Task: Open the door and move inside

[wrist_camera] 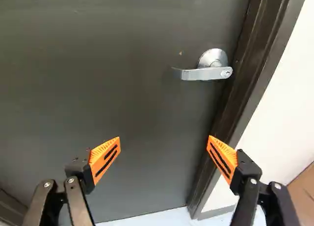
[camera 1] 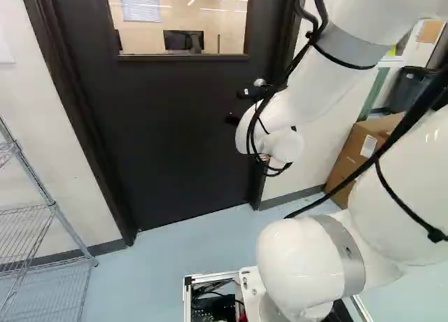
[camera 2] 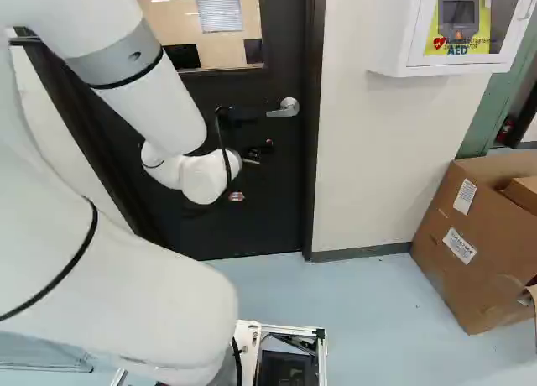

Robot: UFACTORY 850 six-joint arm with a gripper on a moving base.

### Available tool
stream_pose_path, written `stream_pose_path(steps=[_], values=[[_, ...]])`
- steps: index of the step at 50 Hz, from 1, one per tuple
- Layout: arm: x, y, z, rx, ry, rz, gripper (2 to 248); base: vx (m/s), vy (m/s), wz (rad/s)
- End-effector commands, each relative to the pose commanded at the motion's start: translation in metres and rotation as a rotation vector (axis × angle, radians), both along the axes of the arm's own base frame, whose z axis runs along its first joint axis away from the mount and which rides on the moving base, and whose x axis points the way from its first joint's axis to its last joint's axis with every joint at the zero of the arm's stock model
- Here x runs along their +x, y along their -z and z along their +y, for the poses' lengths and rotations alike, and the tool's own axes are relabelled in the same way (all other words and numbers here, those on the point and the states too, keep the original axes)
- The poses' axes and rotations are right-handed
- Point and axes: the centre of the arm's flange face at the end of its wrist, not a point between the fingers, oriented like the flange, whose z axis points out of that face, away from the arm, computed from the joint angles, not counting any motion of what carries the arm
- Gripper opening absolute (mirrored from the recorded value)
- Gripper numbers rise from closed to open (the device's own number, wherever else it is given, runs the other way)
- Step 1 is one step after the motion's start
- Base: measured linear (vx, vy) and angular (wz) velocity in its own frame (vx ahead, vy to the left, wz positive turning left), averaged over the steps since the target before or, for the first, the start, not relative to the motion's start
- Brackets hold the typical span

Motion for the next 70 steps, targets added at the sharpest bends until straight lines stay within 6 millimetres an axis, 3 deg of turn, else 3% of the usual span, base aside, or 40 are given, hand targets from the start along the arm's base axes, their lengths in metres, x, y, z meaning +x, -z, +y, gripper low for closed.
stream_pose_path(steps=[36,70], values=[[0.064,-0.04,-0.001,0.0,0.002,-0.076,247,0.0,0.0,0.0],[0.125,-0.076,-0.014,-0.002,0.029,-0.149,247,0.0,0.0,0.0]])
